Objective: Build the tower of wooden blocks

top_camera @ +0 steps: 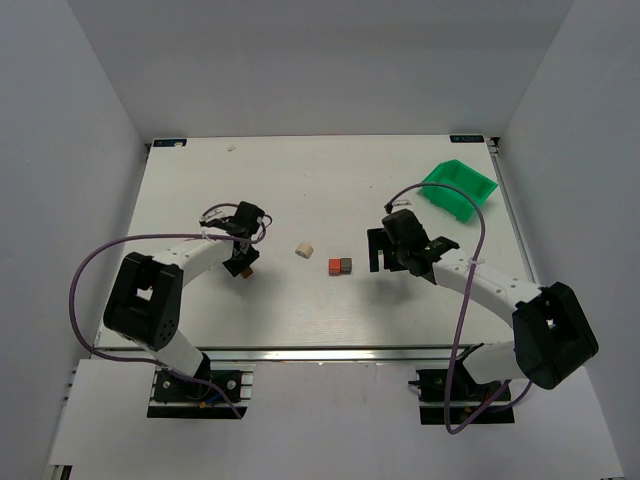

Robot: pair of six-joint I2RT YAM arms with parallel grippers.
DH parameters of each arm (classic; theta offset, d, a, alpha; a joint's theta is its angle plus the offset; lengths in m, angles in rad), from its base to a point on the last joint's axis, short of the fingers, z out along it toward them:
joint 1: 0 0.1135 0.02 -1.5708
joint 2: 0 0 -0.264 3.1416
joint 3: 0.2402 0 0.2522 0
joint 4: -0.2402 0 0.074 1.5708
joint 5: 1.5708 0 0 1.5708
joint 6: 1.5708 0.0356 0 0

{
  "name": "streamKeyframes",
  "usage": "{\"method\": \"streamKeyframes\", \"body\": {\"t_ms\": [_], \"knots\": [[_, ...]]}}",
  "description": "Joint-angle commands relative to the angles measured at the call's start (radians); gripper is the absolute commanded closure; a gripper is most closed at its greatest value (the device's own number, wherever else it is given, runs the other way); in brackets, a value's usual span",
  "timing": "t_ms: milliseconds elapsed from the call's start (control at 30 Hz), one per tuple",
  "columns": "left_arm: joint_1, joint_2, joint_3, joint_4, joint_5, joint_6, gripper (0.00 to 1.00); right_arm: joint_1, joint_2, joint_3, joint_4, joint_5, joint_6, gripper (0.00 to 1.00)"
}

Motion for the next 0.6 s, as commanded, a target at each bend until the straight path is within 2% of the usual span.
{"method": "streamKeyframes", "body": {"t_ms": [0,100,233,567], "knots": [[0.004,0.014,0.029,-0.004,-0.003,-0.01,0.56,0.0,-0.032,-0.011,-0.006,0.027,-0.001,0.11],[0.002,0.018,0.034,-0.005,-0.004,-0.011,0.61,0.0,-0.038,-0.012,-0.006,0.027,-0.001,0.11],[-0.02,0.009,0.05,0.001,0.003,0.033,0.74,0.0,-0.05,-0.015,-0.004,0.023,-0.005,0.11],[-0.044,-0.074,0.075,0.019,0.124,0.144,0.85,-0.002,-0.066,-0.02,0.028,-0.049,-0.048,0.11]]}}
